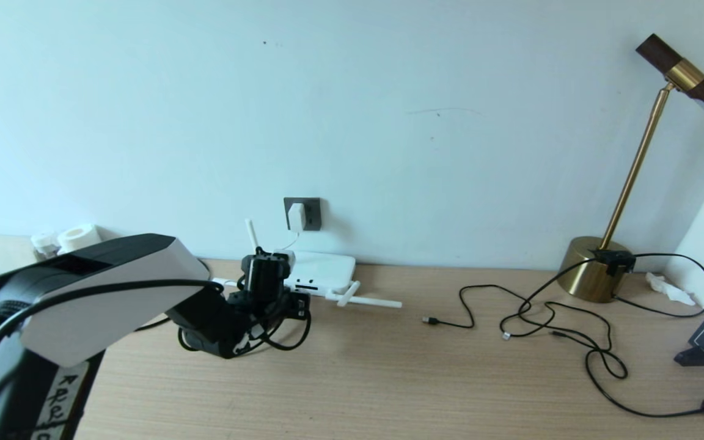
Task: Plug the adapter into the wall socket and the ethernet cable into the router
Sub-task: Hand it to the other hand
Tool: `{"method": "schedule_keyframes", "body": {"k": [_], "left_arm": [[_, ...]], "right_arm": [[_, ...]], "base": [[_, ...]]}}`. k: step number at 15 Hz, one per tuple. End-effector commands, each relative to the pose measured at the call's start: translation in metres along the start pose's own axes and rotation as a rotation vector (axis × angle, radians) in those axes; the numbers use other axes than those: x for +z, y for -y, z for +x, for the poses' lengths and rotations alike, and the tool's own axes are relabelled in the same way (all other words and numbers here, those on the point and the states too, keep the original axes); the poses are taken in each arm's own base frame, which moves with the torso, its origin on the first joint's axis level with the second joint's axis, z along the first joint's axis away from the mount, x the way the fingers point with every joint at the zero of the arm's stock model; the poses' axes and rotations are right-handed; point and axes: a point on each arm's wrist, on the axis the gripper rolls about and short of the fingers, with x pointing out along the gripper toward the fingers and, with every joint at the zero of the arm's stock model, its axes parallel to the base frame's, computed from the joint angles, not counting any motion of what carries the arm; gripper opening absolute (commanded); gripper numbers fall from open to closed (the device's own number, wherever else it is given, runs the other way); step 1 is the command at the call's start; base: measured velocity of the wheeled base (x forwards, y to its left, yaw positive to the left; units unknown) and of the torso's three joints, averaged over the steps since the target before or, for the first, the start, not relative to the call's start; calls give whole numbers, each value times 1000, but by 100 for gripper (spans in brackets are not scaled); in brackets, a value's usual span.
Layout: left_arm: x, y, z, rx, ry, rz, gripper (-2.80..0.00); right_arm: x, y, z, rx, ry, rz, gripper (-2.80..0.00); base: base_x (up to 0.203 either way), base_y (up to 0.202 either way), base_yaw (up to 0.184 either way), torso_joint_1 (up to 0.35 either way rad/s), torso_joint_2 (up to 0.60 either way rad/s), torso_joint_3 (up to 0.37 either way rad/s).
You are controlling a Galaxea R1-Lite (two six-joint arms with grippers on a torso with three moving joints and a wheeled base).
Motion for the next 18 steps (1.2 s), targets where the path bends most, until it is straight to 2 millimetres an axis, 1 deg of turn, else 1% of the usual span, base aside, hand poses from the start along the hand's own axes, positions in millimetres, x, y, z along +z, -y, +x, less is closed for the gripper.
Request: {"method": "schedule_keyframes", "body": {"k": [1,18], "left_arm": [[0,0,1,3,4,-2,-280],[2,0,-1,3,9,-2,-280]], "right_arm": [[-3,0,1,0,-13,-1,0],[-3,0,1,0,-12,-1,0]], "base": [[0,0,0,0,0,0],[0,0,0,0,0,0]]}}
